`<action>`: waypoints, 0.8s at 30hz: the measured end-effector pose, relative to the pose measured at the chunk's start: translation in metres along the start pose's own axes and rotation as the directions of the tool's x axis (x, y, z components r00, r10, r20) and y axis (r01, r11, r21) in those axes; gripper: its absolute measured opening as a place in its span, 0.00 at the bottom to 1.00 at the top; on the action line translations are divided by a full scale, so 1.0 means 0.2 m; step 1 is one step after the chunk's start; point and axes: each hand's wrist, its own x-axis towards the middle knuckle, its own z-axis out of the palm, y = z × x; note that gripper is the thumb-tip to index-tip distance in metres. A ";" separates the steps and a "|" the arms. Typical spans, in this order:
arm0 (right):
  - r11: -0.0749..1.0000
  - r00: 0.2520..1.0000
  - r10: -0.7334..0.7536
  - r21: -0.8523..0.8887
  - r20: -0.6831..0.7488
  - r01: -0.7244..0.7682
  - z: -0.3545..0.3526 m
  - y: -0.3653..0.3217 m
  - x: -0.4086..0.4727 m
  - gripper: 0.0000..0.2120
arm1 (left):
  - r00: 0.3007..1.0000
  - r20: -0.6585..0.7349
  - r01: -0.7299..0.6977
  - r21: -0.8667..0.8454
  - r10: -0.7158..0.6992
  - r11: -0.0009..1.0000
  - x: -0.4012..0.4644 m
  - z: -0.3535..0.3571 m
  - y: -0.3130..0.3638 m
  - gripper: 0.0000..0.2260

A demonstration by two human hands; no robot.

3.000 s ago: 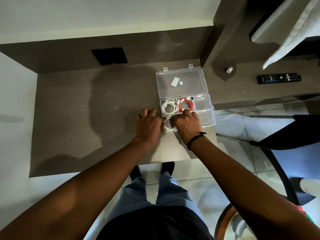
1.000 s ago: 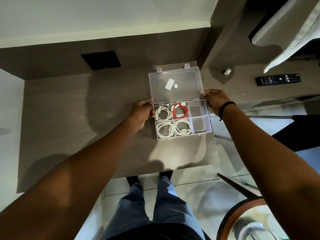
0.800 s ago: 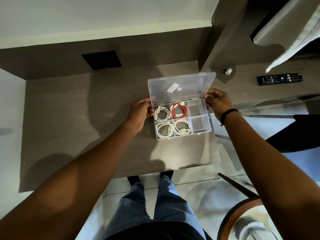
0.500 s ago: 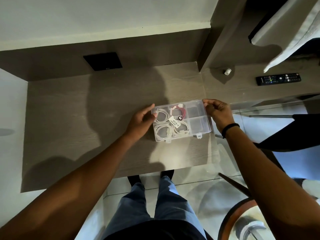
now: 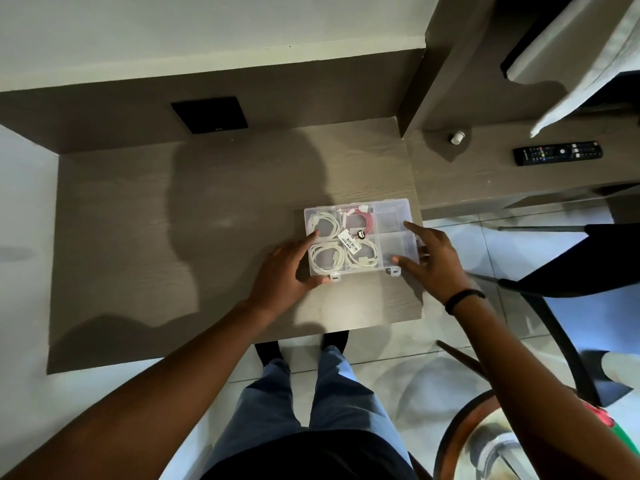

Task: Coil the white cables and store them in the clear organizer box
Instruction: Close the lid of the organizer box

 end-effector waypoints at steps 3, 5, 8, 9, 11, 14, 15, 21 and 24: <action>0.999 0.998 0.032 0.036 -0.052 -0.030 0.06 0.04 -0.09 0.36 | 0.990 -0.076 0.109 -0.130 -0.119 0.985 -0.07 0.05 0.02 0.36; 0.999 0.994 0.022 0.030 -0.108 -0.019 0.10 0.05 -0.12 0.34 | 0.977 -0.117 0.157 -0.162 -0.177 0.974 -0.11 0.10 0.05 0.28; 0.998 0.982 -0.003 0.061 -0.187 0.015 0.15 0.05 -0.15 0.29 | 0.961 -0.197 0.165 -0.162 -0.196 0.973 -0.15 0.16 0.09 0.17; 0.997 0.979 -0.017 0.067 -0.203 0.031 0.16 0.06 -0.16 0.28 | 0.957 -0.219 0.157 -0.159 -0.190 0.975 -0.16 0.17 0.09 0.15; 0.996 0.976 -0.039 0.068 -0.214 0.055 0.18 0.07 -0.17 0.27 | 0.954 -0.254 0.127 -0.140 -0.159 0.982 -0.17 0.19 0.08 0.14; 0.995 0.977 -0.073 0.048 -0.203 0.085 0.17 0.11 -0.16 0.28 | 0.957 -0.275 0.069 -0.092 -0.092 0.993 -0.19 0.18 0.07 0.17; 0.995 0.977 -0.081 0.040 -0.196 0.090 0.17 0.12 -0.16 0.27 | 0.957 -0.280 0.053 -0.079 -0.073 0.995 -0.19 0.18 0.07 0.18; 0.988 0.964 -0.155 -0.059 -0.217 0.145 0.19 0.16 -0.16 0.27 | 0.940 -0.319 0.105 -0.064 -0.120 0.992 -0.16 0.21 0.12 0.19; 0.968 0.942 -0.238 -0.143 -0.235 0.208 0.20 0.20 -0.15 0.26 | 0.940 -0.328 0.090 -0.036 -0.097 0.995 -0.15 0.21 0.11 0.19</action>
